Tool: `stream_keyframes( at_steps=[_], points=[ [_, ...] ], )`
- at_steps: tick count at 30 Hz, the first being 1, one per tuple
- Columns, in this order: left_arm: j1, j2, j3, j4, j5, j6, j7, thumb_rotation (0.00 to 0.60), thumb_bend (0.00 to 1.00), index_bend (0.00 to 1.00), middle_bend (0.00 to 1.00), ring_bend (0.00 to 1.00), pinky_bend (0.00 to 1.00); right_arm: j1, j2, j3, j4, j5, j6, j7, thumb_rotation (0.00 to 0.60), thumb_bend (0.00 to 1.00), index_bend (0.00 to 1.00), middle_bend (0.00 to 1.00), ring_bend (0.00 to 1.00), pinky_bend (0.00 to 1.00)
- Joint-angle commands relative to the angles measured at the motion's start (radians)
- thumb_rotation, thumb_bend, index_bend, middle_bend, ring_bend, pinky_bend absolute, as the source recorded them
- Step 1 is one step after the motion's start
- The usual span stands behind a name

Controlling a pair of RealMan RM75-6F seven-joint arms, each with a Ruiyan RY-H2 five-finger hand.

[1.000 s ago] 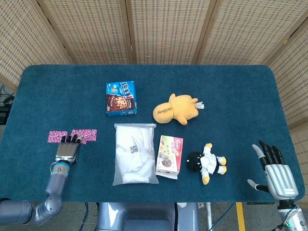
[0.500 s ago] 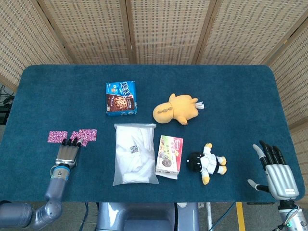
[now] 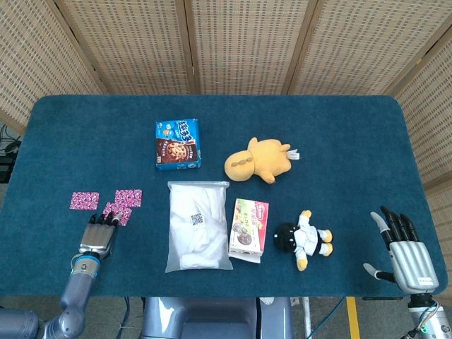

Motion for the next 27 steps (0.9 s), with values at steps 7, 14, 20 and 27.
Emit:
stream_keyframes(
  at_steps=[7, 14, 20, 27],
  points=[
    [0.039, 0.000, 0.031, -0.097, 0.046, 0.094, 0.009, 0.600, 0.76, 0.00, 0.00, 0.00, 0.00, 0.000, 0.001, -0.001, 0.001, -0.002, -0.001, 0.005, 0.600, 0.00, 0.00, 0.00, 0.00, 0.00],
    [0.056, 0.017, 0.025, -0.135, 0.063, 0.100, -0.013, 0.600, 0.76, 0.00, 0.00, 0.00, 0.00, 0.000, 0.000, -0.001, 0.000, -0.004, 0.002, 0.003, 0.600, 0.00, 0.00, 0.00, 0.00, 0.00],
    [0.067, 0.074, 0.001, -0.180, 0.110, 0.095, -0.070, 0.600, 0.75, 0.00, 0.00, 0.00, 0.00, 0.000, 0.000, -0.002, 0.002, -0.005, 0.000, 0.003, 0.600, 0.00, 0.00, 0.00, 0.00, 0.00],
    [0.089, 0.126, -0.019, -0.191, 0.221, 0.081, -0.164, 0.600, 0.57, 0.00, 0.00, 0.00, 0.00, -0.001, 0.001, -0.002, 0.001, -0.005, 0.003, 0.005, 0.600, 0.00, 0.00, 0.00, 0.00, 0.00]
  ],
)
